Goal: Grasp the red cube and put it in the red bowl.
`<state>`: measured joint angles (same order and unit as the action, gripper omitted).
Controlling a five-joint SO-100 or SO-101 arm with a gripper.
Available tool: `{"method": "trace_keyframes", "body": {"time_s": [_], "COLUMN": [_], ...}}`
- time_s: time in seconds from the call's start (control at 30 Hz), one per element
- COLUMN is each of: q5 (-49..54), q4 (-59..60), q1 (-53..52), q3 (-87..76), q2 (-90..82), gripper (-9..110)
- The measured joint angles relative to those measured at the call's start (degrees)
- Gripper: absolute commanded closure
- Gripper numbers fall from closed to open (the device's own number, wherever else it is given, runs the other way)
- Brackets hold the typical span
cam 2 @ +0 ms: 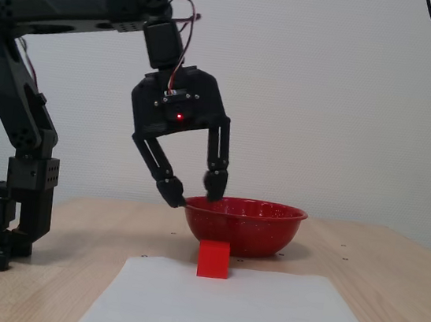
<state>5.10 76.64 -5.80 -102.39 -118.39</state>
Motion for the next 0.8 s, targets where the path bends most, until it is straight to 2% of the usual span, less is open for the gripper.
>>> {"method": "trace_keyframes", "body": {"time_s": [0.4, 0.8], "q5": [2.8, 3.4], "q4": [2.9, 4.0], "q1": [-0.5, -1.3], "q3": [4.3, 11.6], "q2": [7.8, 18.5], "gripper": [61, 47]}}
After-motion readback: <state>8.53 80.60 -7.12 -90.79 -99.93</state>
